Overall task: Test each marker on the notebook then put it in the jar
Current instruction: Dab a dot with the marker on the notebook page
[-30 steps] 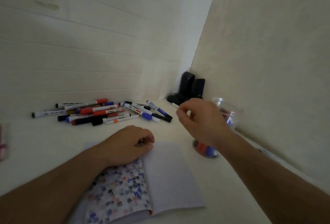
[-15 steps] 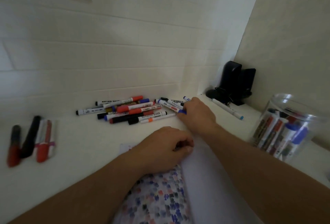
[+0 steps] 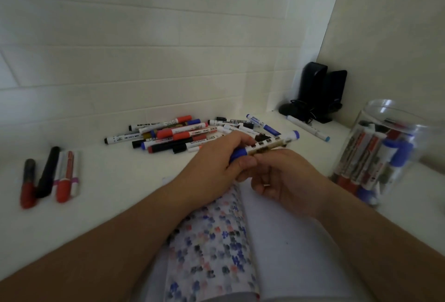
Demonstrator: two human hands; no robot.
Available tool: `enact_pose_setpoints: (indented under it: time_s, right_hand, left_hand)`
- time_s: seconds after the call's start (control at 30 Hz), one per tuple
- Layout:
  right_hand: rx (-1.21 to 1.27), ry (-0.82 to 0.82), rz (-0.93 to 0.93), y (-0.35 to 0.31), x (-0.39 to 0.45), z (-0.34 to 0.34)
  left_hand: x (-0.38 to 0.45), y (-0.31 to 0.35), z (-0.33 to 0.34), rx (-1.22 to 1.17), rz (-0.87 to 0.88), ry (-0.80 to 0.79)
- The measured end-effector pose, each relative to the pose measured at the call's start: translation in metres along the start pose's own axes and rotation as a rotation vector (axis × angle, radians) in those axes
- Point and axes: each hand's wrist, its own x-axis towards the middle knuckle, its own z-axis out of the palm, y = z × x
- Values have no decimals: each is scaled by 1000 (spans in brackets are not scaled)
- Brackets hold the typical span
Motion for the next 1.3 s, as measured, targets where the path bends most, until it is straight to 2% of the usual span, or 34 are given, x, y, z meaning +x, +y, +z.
enact_pose_setpoints:
  time_s: [0.07, 0.13, 0.2, 0.37, 0.6, 0.77, 0.87, 1.0, 1.13, 1.3]
  right_hand:
    - [-20, 73, -11, 1, -2, -2]
    - [-92, 230, -88, 1, -2, -2]
    - [-90, 304, -156, 3, -2, 0]
    - [60, 130, -251, 8, -4, 9]
    - [168, 165, -245, 7, -2, 10]
    - [211, 160, -253, 6, -1, 10]
    - [159, 126, -275, 4, 0, 7]
    - [92, 191, -308, -5, -2, -13]
    - [11, 307, -273, -4, 0, -24]
    - [-436, 387, -232, 9, 10, -21]
  left_hand:
    - [1, 2, 1, 59, 39, -14]
    - [1, 7, 2, 104, 74, -19]
    - [-1, 11, 3, 136, 90, -55]
    - [-3, 9, 5, 70, 108, -116]
    - [2, 15, 9, -102, 59, -195]
    - [5, 8, 7, -121, -5, -130]
    - [5, 5, 2, -104, -9, -139]
    - [4, 2, 2, -24, -170, -161]
    - [3, -5, 5, 321, -209, -216]
    - [8, -7, 11, 370, -366, -332]
